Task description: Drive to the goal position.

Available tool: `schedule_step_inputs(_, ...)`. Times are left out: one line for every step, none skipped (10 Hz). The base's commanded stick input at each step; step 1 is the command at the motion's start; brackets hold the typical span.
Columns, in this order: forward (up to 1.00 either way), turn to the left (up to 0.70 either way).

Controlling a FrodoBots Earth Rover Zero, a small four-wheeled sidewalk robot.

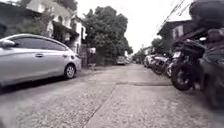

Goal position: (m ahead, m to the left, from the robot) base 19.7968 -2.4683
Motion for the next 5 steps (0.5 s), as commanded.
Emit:
schedule_step_inputs(1.0,-0.27)
schedule_step_inputs(1.0,-0.27)
schedule_step_inputs(1.0,-0.22)
schedule_step_inputs(1.0,0.0)
schedule_step_inputs(1.0,0.0)
